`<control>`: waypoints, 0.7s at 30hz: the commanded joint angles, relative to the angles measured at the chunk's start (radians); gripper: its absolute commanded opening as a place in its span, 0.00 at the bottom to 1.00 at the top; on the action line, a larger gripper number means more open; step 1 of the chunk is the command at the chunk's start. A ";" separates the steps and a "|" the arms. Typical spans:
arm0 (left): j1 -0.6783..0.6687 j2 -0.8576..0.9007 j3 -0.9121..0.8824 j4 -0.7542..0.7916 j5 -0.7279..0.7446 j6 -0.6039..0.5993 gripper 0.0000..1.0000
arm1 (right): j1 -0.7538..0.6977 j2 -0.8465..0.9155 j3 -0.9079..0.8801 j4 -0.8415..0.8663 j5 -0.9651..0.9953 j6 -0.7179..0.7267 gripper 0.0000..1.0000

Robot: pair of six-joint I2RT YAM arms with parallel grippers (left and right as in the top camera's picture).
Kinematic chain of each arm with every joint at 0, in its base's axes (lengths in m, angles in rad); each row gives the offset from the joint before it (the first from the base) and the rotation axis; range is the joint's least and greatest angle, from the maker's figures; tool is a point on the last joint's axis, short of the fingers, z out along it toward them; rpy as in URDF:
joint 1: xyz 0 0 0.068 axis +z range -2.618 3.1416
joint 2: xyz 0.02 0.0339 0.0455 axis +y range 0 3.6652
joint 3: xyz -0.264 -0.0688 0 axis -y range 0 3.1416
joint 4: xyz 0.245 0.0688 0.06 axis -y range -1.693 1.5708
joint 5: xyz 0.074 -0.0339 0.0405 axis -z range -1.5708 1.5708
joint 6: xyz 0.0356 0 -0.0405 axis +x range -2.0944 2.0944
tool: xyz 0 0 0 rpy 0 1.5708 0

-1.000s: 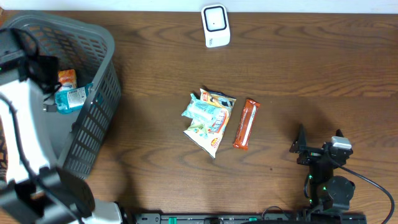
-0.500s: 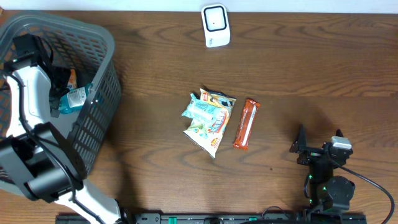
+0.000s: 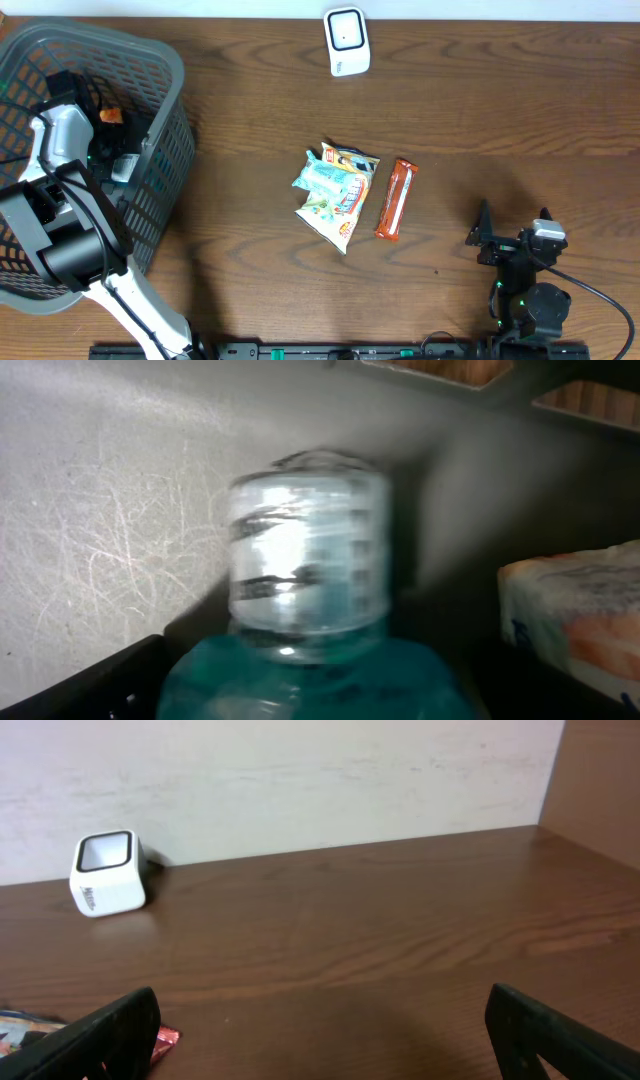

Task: Scan the item barcode
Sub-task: 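Grasp the blue Listerine bottle by its cap with the left gripper and lift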

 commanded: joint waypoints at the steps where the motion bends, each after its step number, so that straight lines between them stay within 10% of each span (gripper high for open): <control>1: 0.005 0.055 0.000 -0.007 0.024 -0.021 0.98 | -0.009 -0.003 -0.005 0.000 -0.005 -0.016 0.99; 9: 0.014 0.058 0.000 -0.016 0.016 -0.018 0.59 | -0.009 -0.003 -0.005 0.000 -0.005 -0.016 0.99; 21: 0.059 -0.082 0.000 -0.020 0.017 0.069 0.56 | -0.009 -0.003 -0.005 0.000 -0.005 -0.016 0.99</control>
